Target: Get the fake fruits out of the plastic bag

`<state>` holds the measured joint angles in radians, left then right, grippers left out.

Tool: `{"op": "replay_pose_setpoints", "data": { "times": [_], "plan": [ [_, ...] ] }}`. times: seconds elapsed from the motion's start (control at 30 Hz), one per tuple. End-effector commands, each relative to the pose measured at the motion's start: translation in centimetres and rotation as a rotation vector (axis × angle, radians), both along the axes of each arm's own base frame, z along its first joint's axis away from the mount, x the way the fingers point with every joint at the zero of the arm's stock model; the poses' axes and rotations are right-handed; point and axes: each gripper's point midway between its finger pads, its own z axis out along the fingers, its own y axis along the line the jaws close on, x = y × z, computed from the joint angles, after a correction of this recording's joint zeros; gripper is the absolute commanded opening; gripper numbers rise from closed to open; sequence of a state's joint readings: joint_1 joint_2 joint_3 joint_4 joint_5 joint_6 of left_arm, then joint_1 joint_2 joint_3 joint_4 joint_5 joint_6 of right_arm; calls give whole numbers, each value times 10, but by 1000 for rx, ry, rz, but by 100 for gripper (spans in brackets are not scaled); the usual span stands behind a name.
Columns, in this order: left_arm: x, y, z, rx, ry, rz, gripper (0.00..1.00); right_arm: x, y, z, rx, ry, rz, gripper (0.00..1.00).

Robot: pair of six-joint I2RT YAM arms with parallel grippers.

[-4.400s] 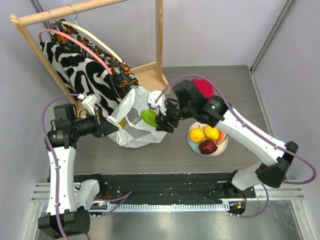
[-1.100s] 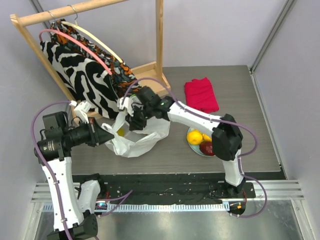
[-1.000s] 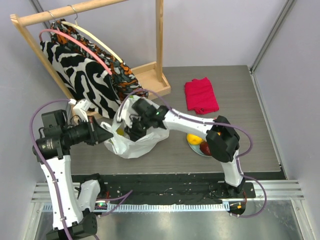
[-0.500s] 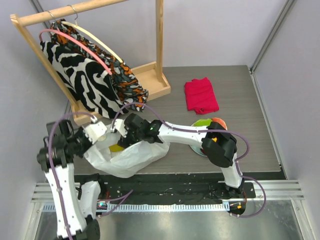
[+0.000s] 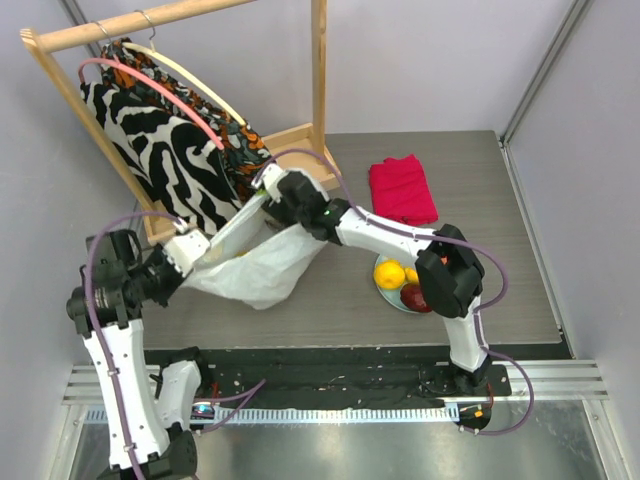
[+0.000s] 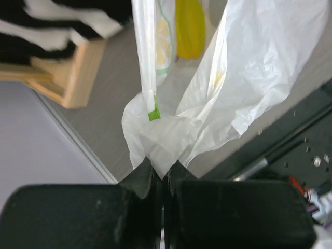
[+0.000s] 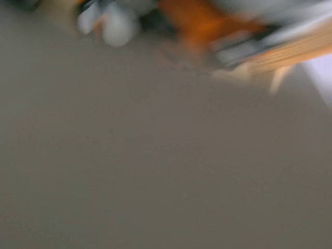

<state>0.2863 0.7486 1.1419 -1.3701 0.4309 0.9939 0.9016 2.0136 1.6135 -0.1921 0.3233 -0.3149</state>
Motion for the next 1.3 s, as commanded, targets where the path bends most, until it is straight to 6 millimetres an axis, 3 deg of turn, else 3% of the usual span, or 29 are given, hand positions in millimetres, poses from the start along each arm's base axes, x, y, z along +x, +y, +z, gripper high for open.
{"op": "replay_pose_setpoints", "data": {
  "times": [0.0,0.07,0.1,0.13,0.17,0.23,0.27,0.33,0.37,0.47,0.57,0.63,0.77,0.87,0.9,0.93,1.03,1.23,1.27],
  "plan": [
    [41,-26,82,-217,-214,18,0,39,-14,98,116,-251,-127,75],
    [52,-33,102,-278,-251,2,0,40,-25,99,103,-270,-145,74],
    [54,-41,123,-302,-304,-42,0,37,-31,109,114,-280,-152,74],
    [58,-43,123,-317,-289,-52,0,34,-34,107,112,-273,-144,75],
    [59,-45,124,-306,-285,-86,0,27,-40,86,80,-234,-136,74],
    [43,-49,99,-295,-149,-128,0,11,-48,73,76,-179,-116,74],
    [40,-50,81,-273,-70,-186,0,-8,-51,37,36,-82,-60,74],
    [6,-55,36,-299,167,-199,0,-35,-56,6,20,19,-3,74],
    [-4,-56,23,-297,223,-215,0,-52,-51,-6,22,85,66,74],
    [-38,-55,-23,-253,370,-239,0,-98,-39,-26,16,197,224,78],
    [-61,-51,-49,-185,370,-268,0,-128,-27,-34,-9,226,324,81],
    [-68,-50,-55,-161,340,-268,0,-147,-12,-32,5,246,389,81],
    [-71,-51,-59,-162,321,-242,0,-157,12,-19,76,268,383,81],
    [-77,-51,-58,-163,339,-235,0,-155,33,-9,117,256,370,80],
    [-79,-49,-58,-153,344,-232,0,-152,39,-19,106,266,368,80],
    [-81,-48,-58,-146,345,-228,0,-141,45,-10,112,229,343,79],
    [-83,-44,-57,-116,319,-215,0,-124,62,-13,86,185,344,77],
    [-83,-45,-55,-117,299,-218,0,-112,92,-21,25,145,444,80],
    [-83,-45,-55,-118,305,-218,0,-113,94,-32,-7,148,462,82]
  ]
}}
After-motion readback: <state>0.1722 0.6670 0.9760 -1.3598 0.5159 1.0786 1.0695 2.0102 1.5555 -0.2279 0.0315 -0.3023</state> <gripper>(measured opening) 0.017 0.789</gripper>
